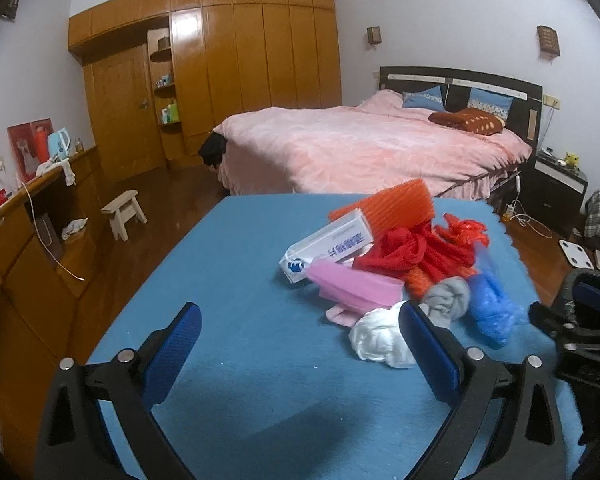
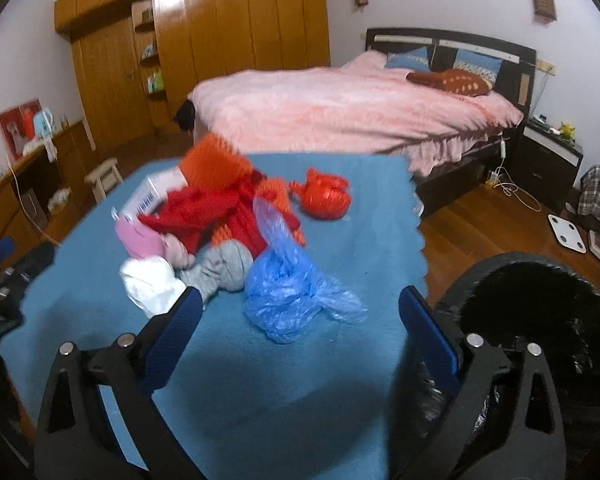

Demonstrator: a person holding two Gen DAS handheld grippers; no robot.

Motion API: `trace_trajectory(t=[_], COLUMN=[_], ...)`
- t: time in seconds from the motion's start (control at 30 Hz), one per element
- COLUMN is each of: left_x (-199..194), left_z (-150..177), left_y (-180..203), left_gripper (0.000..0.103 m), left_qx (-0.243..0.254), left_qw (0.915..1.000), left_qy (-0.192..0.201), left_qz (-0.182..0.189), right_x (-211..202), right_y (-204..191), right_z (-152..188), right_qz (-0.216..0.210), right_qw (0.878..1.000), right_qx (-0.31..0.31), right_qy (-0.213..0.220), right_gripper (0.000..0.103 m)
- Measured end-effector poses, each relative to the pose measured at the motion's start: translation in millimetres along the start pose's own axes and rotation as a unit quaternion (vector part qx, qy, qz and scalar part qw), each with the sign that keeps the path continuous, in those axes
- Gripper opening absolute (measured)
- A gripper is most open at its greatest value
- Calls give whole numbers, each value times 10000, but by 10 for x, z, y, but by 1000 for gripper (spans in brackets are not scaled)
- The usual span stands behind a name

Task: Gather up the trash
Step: 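Grasp the blue plastic bag with the right gripper while the left gripper approaches the white tissue, then grasp the white tissue with the left gripper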

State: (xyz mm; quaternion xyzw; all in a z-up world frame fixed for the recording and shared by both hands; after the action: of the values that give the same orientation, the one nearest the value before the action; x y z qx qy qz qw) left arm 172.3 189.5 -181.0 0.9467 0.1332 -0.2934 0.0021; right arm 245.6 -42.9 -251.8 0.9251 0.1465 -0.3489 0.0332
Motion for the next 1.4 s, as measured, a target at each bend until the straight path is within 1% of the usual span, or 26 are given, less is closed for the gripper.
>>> trace_trajectory(t=[0.03, 0.07, 0.13, 0.23, 0.3, 0.4, 0.47, 0.5, 0.57, 0.67, 0.73, 0.8, 0.97, 1.03, 1.1, 1.17, 1.2, 1.23, 1.27, 1.3, 1.33, 1.4], left_x=[33, 66, 146, 237, 274, 319, 354, 368, 388, 427, 434, 430, 467, 500, 562, 618, 660, 682, 697, 709, 707, 683], left_z=[18, 37, 102, 176, 220, 270, 292, 308, 326, 349, 353, 352, 339, 332, 337, 357, 372, 382, 394, 407, 411, 415], left_y=[-10, -14, -11, -21, -40, -36, -15, -3, 17, 66, 105, 151, 340, 422, 512, 572, 611, 639, 662, 689, 707, 725], left_gripper=[93, 92, 86, 86, 86, 86, 86, 86, 86, 86, 86, 86, 85, 79, 76, 70, 64, 56, 51, 42, 37, 34], left_qx=[13, 25, 64, 73, 41, 28, 21, 16, 11, -34, -70, -74, -10, 40, 82, 85, 77, 72, 68, 60, 58, 106], left_qw=[10000, 10000, 9997, 9994, 9993, 9990, 9989, 9987, 9985, 9980, 9976, 9974, 9959, 9950, 9936, 9923, 9910, 9901, 9892, 9880, 9874, 9873], left_qy=[-29, -71, -210, -332, -379, -437, -475, -503, -543, -620, -654, -657, -702, -736, -807, -880, -956, -997, -1031, -1072, -1078, -1057], left_qz=[-3, 3, 43, -16, -38, -29, 1, 26, 62, 138, 213, 285, 572, 675, 781, 863, 935, 987, 1035, 1110, 1153, 1184], right_x=[101, 167, 291, 466, 541, 657, 706, 713, 736, 744, 733, 703, 619, 585, 557, 532, 522, 508, 497, 487, 477, 447], right_y=[-25, -37, -54, -74, -75, -73, -105, -115, -141, -145, -134, -123, -60, -42, -25, -12, -8, 6, 14, 25, 33, 43], right_z=[18, 35, 54, 80, 106, 146, 176, 189, 215, 231, 238, 240, 223, 212, 202, 200, 201, 203, 207, 209, 212, 216], right_qz=[-22, -20, 31, 86, 94, 17, -55, -78, -148, -243, -293, -307, -251, -277, -308, -321, -322, -331, -339, -346, -341, -351], right_qw=[10000, 9999, 9998, 9993, 9988, 9978, 9968, 9966, 9958, 9951, 9950, 9952, 9965, 9966, 9966, 9965, 9965, 9964, 9962, 9961, 9961, 9960], right_qx=[-33, -43, -53, -110, -136, -113, -160, -182, -219, -177, -123, -79, 20, 78, 144, 180, 189, 217, 239, 258, 267, 286], right_qy=[-79, -137, -209, -351, -454, -657, -780, -805, -877, -937, -946, -928, -799, -775, -753, -750, -751, -756, -762, -767, -770, -767], right_gripper=[82, 81, 81, 81, 78, 70, 62, 60, 50, 41, 37, 36, 35, 35, 35, 35, 35, 35, 36, 36, 36, 36])
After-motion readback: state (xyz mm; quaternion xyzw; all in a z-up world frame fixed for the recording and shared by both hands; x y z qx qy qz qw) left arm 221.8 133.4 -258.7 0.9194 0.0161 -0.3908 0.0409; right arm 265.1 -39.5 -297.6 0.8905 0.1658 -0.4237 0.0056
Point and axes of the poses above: each gripper's, at about its wrist camera, not at the fingertips, and x roughly the way its jaws point, y to its right, z to its underside, the point moved 9 cm from there along x, roughly the way its jaws point
